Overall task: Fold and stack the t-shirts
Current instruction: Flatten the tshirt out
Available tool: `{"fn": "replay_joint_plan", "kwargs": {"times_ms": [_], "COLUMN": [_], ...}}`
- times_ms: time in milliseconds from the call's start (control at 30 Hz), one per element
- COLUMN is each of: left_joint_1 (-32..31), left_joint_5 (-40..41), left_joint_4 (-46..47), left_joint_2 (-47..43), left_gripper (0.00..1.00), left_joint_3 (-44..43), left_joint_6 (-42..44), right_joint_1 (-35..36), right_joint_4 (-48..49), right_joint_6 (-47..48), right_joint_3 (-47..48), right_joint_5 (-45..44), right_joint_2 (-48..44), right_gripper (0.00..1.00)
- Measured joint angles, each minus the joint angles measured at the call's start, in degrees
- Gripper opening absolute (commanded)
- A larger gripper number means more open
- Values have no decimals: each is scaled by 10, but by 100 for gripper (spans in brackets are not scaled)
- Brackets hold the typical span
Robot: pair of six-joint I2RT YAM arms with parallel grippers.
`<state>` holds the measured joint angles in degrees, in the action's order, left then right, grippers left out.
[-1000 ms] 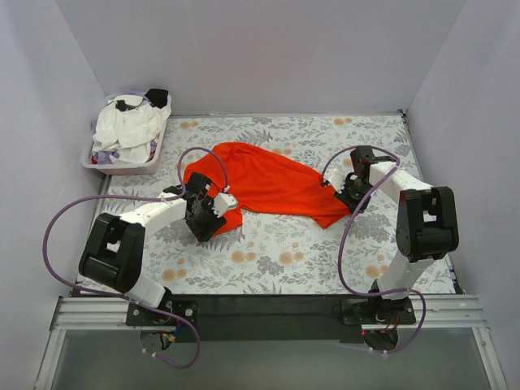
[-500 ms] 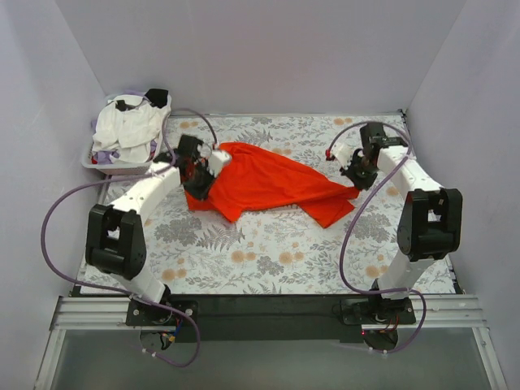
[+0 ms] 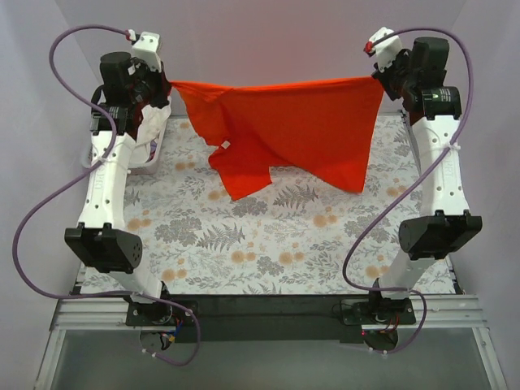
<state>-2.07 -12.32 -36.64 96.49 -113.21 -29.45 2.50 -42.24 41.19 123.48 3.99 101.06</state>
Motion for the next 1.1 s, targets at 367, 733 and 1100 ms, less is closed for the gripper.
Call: {"fn": "replay_joint_plan", "kwargs": {"times_ms": [367,733,1100], "left_joint_1": [0,-1,-2], "left_joint_5": [40,62,57], "left_joint_4": [199,290,353], "left_joint_2": [-233,-282,-38], "left_gripper": [0,0,0], "left_joint_3": [92,99,64], "left_joint_6": [-36,-21,-23], "right_joint_1": [-1,-1,0], "right_joint_4": [170,303,321], "right_joint_6": [-25,-20,-18], "right_joint_3": [-149,-169,-141], "right_joint_5": [-49,-49,-62], "right_joint_2": [-226,-281,-76], "right_gripper": [1,1,1]}}
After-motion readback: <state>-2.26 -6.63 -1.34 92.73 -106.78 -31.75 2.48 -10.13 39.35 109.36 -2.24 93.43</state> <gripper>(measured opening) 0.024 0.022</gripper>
